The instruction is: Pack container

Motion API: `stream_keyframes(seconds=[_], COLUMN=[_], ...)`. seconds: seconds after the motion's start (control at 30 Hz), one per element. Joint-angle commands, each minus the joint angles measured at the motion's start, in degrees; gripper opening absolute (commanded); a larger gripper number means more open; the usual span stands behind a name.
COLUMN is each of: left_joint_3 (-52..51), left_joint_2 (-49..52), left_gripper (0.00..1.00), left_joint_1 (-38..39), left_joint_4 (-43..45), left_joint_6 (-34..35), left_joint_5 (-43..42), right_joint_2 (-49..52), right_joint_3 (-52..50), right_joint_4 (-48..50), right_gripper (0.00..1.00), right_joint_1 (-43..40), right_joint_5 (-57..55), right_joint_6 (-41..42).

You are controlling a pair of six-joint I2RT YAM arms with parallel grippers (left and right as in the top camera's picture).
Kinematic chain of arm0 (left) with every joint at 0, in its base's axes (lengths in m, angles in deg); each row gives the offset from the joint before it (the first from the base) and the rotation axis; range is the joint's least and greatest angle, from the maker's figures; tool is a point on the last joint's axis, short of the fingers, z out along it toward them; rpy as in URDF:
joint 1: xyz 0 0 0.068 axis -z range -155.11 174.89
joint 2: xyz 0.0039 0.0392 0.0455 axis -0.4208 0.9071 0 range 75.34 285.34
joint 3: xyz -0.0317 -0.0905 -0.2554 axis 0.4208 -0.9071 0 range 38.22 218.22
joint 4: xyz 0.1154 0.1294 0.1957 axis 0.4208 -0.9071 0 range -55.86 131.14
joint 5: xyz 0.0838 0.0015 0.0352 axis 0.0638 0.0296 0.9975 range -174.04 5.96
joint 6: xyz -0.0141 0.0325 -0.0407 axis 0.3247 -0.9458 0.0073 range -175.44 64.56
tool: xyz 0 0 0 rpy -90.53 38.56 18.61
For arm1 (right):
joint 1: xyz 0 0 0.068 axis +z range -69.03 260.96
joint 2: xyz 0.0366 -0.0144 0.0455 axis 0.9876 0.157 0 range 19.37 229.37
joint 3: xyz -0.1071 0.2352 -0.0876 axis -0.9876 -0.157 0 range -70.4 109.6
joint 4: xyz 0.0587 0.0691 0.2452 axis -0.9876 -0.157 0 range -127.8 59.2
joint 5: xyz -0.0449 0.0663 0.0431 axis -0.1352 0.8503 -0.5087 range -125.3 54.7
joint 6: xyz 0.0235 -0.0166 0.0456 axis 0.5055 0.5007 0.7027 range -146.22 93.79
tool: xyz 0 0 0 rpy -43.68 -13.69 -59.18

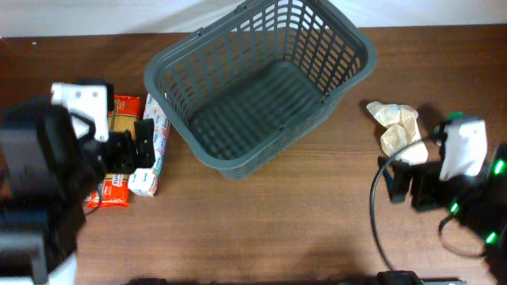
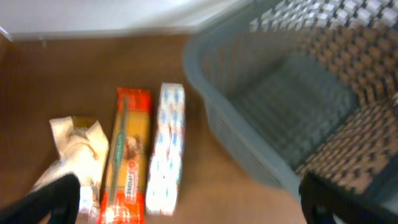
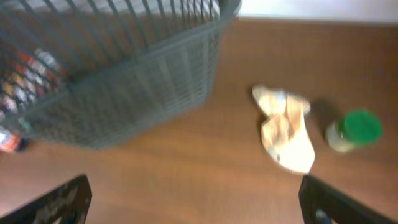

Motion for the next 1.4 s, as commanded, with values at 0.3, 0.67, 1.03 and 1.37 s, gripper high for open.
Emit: stream_keyframes(seconds=[0.3,0.67,1.03,1.37], left_joint_3=[21.2,20.8,14.1,8.0], left_joint_2=[11.9,14.5,25.7,30.1], left_gripper=[0.33,0.02,0.02,0.02], left_joint_1=[1.9,29.6,43.8,44.2], left_joint_4=[-12.5,-20.6,-20.7,-15.3], left_joint_6=[-0.9,-5.5,-7.7,-9.8], left_joint_5=[-13.4,1.9,4.4,6.6], right_joint_2=[15.8,30.0,39.6,47.2], right_joint_3=[24.0,24.0,24.0,24.0], right_joint_4=[-3.5,-3.3,3.2,9.7], right_gripper=[0.72,0.04,0.04,0.04], right_joint_1=[-0.3,-0.3,1.4,6.9], right_joint_5=[13.9,12.5,12.5,9.5], right_joint_6=[4.5,10.3,10.0,10.1])
